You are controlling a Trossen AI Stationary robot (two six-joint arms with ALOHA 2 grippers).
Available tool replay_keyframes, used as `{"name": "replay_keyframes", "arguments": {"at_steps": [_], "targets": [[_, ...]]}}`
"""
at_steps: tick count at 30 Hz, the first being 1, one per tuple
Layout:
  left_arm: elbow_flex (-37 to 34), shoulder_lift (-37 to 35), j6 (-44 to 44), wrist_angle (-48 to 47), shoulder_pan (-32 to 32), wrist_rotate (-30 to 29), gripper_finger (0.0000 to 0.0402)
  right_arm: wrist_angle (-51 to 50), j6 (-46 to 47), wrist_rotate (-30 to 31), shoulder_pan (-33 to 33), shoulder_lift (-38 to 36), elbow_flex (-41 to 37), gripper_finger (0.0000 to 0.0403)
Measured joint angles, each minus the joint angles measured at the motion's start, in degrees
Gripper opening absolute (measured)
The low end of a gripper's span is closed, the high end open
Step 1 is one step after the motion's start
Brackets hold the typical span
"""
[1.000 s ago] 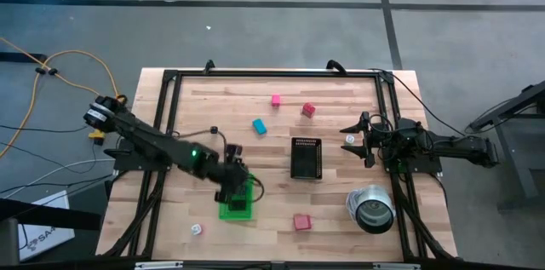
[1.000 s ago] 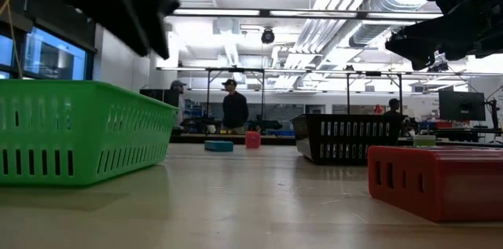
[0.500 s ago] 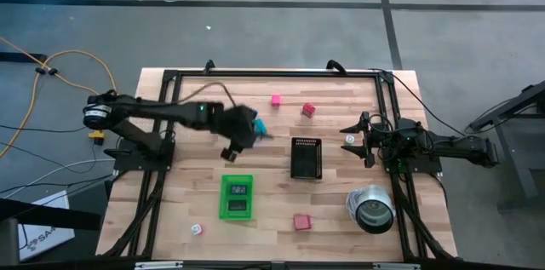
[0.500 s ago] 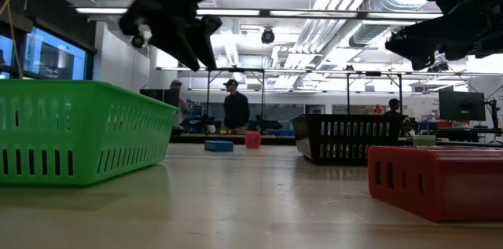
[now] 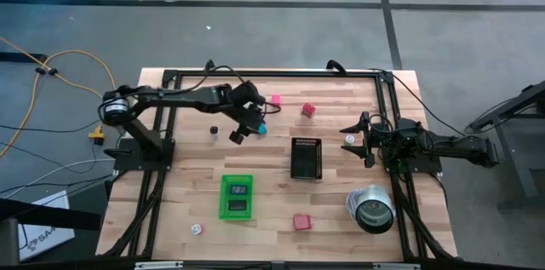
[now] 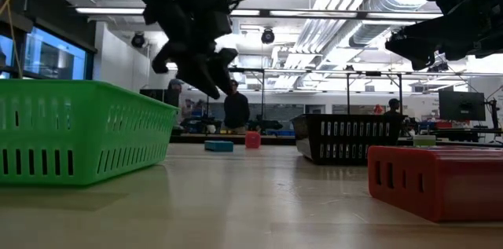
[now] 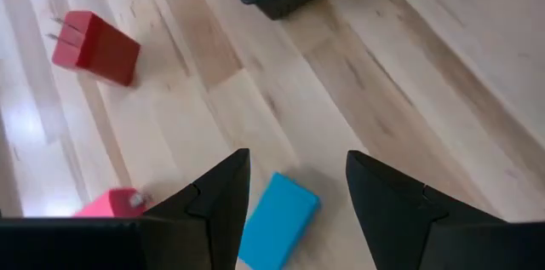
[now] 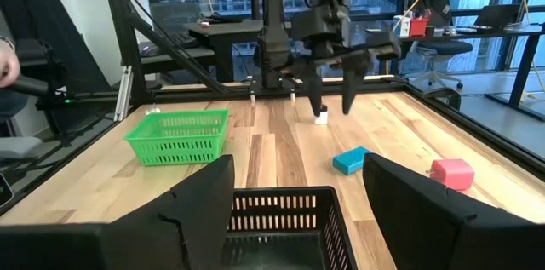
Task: Pick & Place Office items
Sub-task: Put the light blue digital clock into the green bin
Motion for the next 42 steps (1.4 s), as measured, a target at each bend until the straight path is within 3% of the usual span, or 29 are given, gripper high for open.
{"name": "replay_keyframes", "arguments": {"at_steps": [6, 17, 28, 37, 42], "targets": [[4.1, 5.6, -0.3, -2.1, 0.2, -0.2, 0.0188, 0.0, 0.0, 0.0, 0.0, 0.0, 0.0, 0.0248], [15.6, 11.0, 3.3, -16.6, 2.4, 1.0, 0.0188, 0.0, 0.0, 0.0, 0.0, 0.0, 0.0, 0.0248], [15.8, 15.4, 4.3, -19.5, 3.6, 3.9, 0.0188, 0.0, 0.0, 0.0, 0.0, 0.0, 0.0, 0.0248], [15.8, 15.6, 2.8, -19.3, 3.6, 3.6, 0.0188, 0.0, 0.0, 0.0, 0.0, 0.0, 0.0, 0.0248], [15.8, 15.6, 6.2, -20.5, 3.6, 3.6, 0.0188, 0.0, 0.0, 0.0, 0.0, 0.0, 0.0, 0.0248]]}}
